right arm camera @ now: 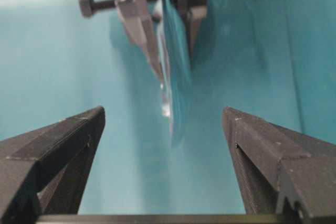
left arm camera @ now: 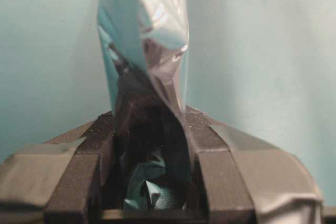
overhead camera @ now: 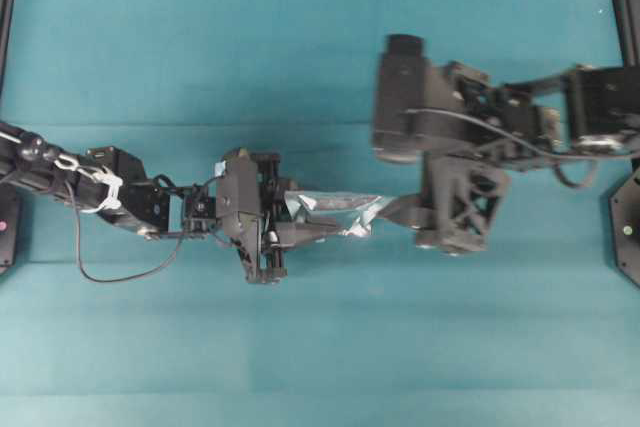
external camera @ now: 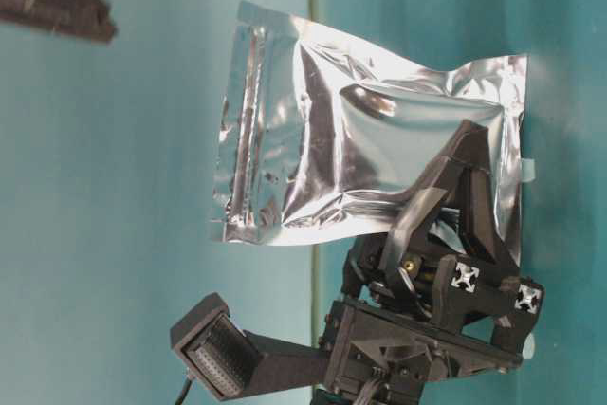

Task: Hand over the silver zip bag and make it stand upright.

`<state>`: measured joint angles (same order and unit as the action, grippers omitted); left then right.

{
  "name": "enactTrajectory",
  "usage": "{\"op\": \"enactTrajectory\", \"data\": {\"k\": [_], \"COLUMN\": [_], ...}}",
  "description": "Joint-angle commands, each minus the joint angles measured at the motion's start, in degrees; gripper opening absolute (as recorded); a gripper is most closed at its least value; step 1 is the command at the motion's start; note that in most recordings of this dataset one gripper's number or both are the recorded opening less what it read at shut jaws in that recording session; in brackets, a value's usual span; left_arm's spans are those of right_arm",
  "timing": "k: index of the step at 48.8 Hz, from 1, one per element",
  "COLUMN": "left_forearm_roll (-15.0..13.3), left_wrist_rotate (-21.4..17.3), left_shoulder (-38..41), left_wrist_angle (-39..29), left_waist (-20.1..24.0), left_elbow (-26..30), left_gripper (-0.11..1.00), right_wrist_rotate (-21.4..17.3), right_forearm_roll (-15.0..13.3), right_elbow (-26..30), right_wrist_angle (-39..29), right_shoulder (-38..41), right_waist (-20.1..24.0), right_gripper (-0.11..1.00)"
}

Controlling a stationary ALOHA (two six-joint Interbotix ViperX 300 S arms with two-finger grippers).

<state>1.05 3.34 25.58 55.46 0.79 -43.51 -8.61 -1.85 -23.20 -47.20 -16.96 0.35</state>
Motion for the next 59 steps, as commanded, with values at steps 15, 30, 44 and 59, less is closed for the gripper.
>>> {"op": "enactTrajectory", "data": {"k": [15, 30, 44, 59], "left_forearm_roll": [0.09, 0.09, 0.09, 0.09], "left_wrist_rotate": [-0.09, -0.09, -0.09, -0.09], "left_shoulder": [-0.18, -0.18, -0.18, -0.18], "left_wrist_angle": [0.18, 0.18, 0.18, 0.18], "left_waist": [-0.26, -0.26, -0.26, -0.26], "left_elbow": [0.18, 0.18, 0.18, 0.18], "left_gripper": [0.28, 0.28, 0.28, 0.28], "right_wrist_rotate": [-2.11, -2.20, -2.20, -2.20], "right_forearm_roll": [0.00, 0.00, 0.00, 0.26], "right_elbow": [-8.00, -9.84, -9.93, -10.11], "right_wrist_angle": [8.44, 8.96, 9.49, 10.11], "right_shoulder": [-10.37, -12.83, -12.66, -12.57], "right_waist": [-0.44, -0.44, -0.53, -0.53], "right_gripper": [0.91, 0.91, 0.91, 0.91]}}
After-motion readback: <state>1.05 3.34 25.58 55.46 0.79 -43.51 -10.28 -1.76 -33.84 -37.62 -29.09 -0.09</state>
